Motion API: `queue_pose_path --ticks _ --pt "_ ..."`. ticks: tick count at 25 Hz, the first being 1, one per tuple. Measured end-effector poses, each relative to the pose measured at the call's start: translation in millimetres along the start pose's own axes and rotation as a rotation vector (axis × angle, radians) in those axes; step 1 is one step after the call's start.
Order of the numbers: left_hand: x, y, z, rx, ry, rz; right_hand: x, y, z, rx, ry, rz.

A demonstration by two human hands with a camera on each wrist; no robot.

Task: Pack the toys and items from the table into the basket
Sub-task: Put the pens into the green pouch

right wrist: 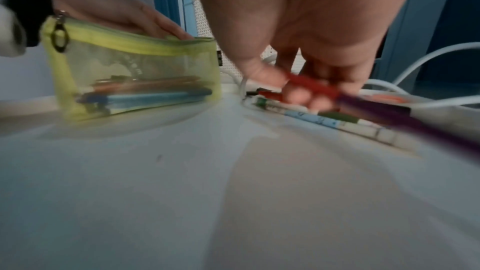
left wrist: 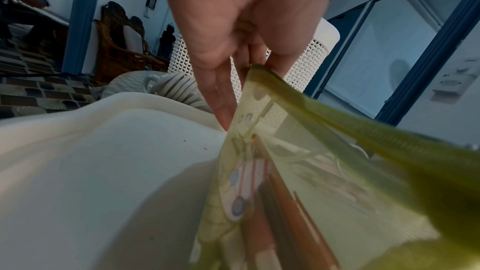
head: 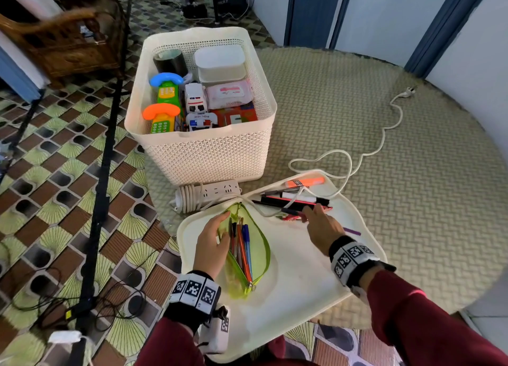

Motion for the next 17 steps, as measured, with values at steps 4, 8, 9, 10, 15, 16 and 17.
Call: queue_pose_path --ticks 4,8,9,10,15,16,17 --pt "-3 -1 -2 -0.011 0.019 -0.016 -11 4 23 -0.023 0.004 -0.082" --pt "-4 0 -3 -0.017 0.036 -0.037 -10 -1 28 -0.028 0.031 -0.131" --pt "-4 0 -3 -0.016 0.035 -0.040 -10 -3 28 -0.015 0.041 -0.145" --pt "-4 0 -3 -0.018 0.033 -0.039 -10 -5 27 -0.019 0.051 -0.149" --pt "0 0 -2 -0.034 0.031 -0.049 -16 -6 7 -0.061 0.079 -0.094" --pt "0 0 -1 -0.035 0.027 -0.045 -17 -7 1 -0.051 0.073 -0.075" --pt "0 -1 -1 -0.034 0.023 -0.043 -19 -7 -5 -0.033 0.066 -0.037"
Point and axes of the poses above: each hand's wrist, its own z-axis towards the middle knuckle, its own y-axis out of the back of the hand, x = y × z, the point moved 4 cm from there along z, towards the middle knuckle, and after that the axes turned 6 degrees about x, right-handed, at the moved point
